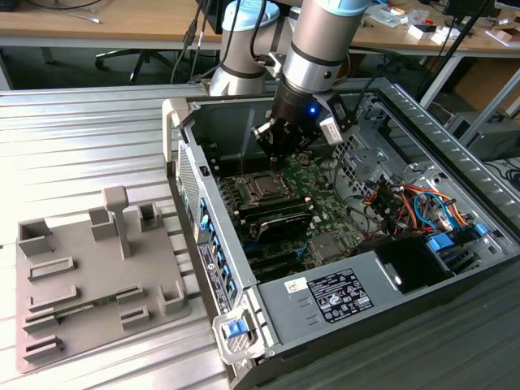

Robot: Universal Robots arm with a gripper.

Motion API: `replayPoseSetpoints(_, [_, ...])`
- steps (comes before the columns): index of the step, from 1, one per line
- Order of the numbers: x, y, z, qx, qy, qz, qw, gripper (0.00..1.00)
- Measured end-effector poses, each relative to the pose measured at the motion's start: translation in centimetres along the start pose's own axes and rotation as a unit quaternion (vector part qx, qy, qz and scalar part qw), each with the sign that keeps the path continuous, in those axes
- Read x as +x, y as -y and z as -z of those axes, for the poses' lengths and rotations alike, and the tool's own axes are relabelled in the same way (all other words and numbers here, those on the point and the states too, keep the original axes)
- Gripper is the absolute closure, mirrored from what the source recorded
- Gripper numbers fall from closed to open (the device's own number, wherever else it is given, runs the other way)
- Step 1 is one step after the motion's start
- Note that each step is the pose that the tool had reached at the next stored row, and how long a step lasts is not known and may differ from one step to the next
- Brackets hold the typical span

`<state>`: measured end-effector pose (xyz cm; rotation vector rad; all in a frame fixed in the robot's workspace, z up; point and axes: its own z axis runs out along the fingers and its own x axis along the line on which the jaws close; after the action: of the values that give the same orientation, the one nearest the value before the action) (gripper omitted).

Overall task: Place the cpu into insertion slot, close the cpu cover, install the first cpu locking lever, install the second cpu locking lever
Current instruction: 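Install the first cpu locking lever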

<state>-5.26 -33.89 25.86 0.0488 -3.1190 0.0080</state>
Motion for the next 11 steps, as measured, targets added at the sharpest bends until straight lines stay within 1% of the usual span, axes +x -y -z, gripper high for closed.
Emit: replayPoseSetpoints(11, [0.0, 0.0, 0.0, 0.0005, 0.0001, 0.022, 0.99976, 0.89])
